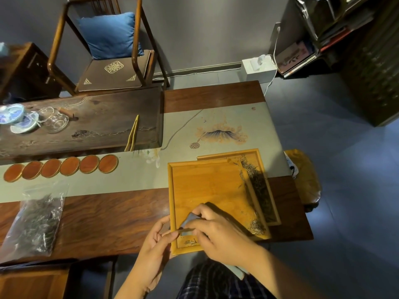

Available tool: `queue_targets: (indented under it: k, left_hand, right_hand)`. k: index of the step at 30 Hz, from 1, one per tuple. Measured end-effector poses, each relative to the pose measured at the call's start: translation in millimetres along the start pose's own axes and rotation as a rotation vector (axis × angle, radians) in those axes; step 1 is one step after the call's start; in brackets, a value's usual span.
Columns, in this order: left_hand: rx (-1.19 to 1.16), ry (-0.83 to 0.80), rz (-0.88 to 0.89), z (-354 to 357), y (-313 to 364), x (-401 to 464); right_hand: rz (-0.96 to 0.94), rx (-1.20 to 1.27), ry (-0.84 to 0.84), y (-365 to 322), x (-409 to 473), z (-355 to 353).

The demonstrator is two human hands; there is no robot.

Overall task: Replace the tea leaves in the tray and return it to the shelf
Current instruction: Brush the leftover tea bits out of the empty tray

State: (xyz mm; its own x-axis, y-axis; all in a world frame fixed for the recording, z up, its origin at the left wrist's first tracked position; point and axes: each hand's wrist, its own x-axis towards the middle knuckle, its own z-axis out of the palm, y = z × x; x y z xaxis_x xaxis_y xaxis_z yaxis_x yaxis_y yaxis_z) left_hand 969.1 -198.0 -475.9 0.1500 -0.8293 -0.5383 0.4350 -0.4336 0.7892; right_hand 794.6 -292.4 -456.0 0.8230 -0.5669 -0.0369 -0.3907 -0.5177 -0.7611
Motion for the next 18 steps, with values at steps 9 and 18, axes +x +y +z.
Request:
queue_targets:
  k: [9, 18]
  left_hand:
    - [0.076, 0.036, 0.059, -3.6, 6.5, 2.5]
    - [0.071, 0.065, 0.007, -16.2, 2.5, 3.3]
  right_hand:
    - [-0.113, -0.054, -0.074, -10.6, 9.4, -7.9]
    - [0.020, -0.069, -0.171, 32.9, -19.0, -41.3]
